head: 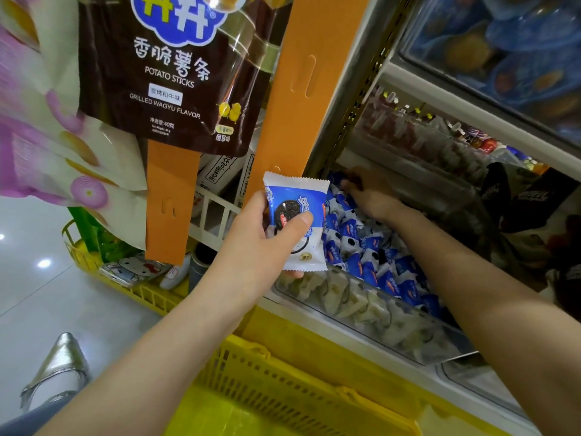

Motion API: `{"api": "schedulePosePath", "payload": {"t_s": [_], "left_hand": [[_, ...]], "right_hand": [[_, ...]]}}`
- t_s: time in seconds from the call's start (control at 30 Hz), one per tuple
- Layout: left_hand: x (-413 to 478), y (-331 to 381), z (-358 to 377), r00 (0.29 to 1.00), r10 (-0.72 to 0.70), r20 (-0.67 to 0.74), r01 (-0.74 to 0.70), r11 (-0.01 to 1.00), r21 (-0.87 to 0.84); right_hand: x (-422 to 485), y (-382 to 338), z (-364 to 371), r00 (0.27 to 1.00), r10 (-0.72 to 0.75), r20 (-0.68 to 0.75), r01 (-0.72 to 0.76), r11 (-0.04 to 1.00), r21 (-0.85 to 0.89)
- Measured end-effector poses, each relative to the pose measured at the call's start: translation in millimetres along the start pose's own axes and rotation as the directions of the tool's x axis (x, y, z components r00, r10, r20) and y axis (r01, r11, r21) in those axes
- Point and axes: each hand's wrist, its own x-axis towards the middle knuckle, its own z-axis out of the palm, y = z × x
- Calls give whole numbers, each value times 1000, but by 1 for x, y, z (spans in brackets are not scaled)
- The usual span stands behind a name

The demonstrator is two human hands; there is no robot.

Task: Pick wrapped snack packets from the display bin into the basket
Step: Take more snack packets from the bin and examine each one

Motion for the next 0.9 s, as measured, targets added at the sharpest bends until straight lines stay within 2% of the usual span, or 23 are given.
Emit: {"api": "schedulePosePath", "payload": {"t_s": [0.1, 0.2, 0.27, 0.37, 0.5, 0.63, 0.77, 0.9], "left_hand": [[-3, 3, 2, 998, 24, 58, -26, 999, 32], [-6, 1, 5, 994, 67, 85, -75, 993, 96], [-9, -1, 6, 992, 69, 104, -82, 990, 117], [-14, -3, 9, 987, 48, 152, -64, 993, 98], [-24, -6, 10, 972, 53, 229, -76, 993, 92], [-33, -7, 8, 938, 46, 343, -121, 972, 200], [-41, -12, 14, 952, 42, 304, -115, 967, 229], [-46, -18, 21, 964, 66, 258, -127, 965, 229]], "right_hand": [[-26, -19, -10, 981, -78, -180, 88, 995, 46], [-71, -49, -19, 896, -187, -402, 242, 966, 89], [-107, -67, -21, 868, -201, -454, 320, 926, 201], [-156, -84, -21, 909, -151, -388, 301, 882, 362], [-196, -87, -16, 956, -112, -271, 230, 860, 455], [-218, -79, -14, 979, -17, -204, 150, 736, 660], [-239, -72, -10, 998, -4, -67, 51, 697, 715], [-254, -72, 0, 997, 50, -58, 10, 666, 746]]}}
